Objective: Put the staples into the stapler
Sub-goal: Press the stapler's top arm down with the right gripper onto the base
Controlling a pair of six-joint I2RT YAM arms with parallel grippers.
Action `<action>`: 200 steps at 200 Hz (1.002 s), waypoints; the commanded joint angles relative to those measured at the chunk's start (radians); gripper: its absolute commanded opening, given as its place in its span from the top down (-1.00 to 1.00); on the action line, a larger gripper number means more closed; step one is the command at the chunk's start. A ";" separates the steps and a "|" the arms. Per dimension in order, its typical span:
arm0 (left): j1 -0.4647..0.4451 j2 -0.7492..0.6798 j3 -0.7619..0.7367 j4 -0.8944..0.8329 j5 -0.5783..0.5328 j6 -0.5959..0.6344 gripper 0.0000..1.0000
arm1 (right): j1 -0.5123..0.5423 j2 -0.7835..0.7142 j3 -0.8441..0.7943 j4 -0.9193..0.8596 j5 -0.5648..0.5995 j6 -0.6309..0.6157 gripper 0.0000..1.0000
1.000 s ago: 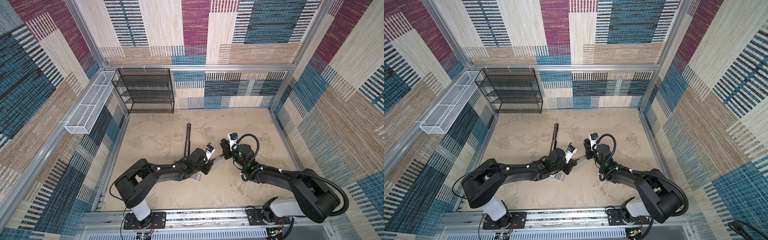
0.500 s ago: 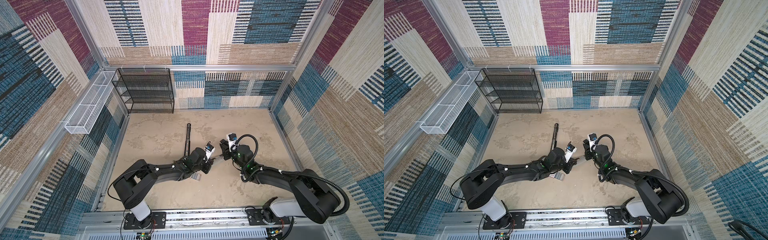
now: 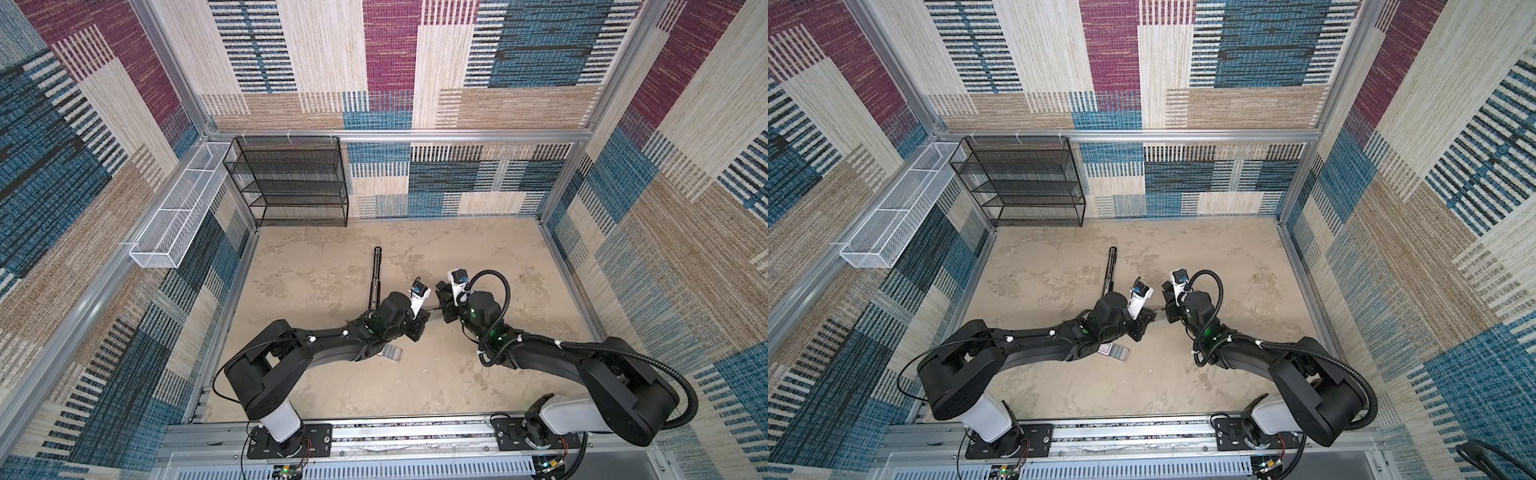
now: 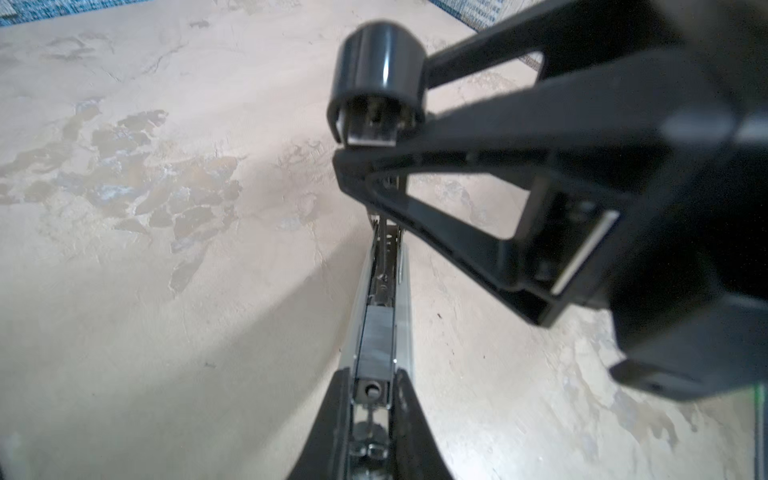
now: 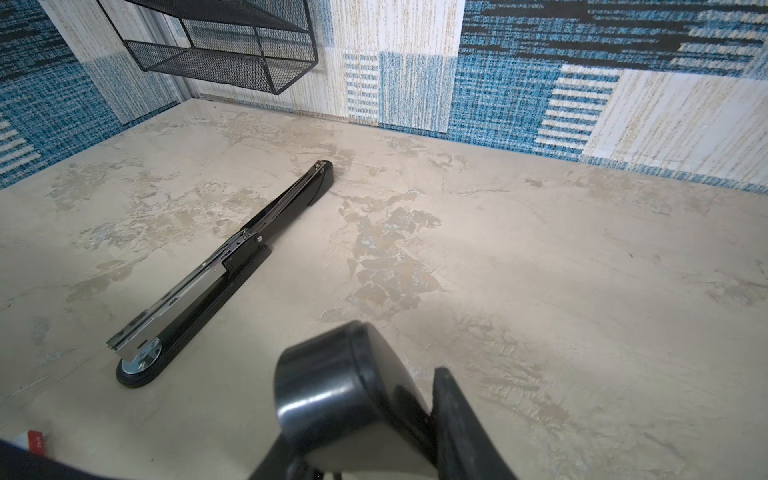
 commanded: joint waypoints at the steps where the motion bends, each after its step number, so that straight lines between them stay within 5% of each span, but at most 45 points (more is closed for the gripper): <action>1: -0.004 0.001 0.008 0.140 0.040 -0.019 1.00 | 0.026 -0.004 0.008 0.010 -0.225 0.137 0.21; 200: -0.006 -0.017 -0.072 0.137 0.039 -0.028 1.00 | 0.036 -0.087 -0.015 -0.039 -0.223 0.131 -0.22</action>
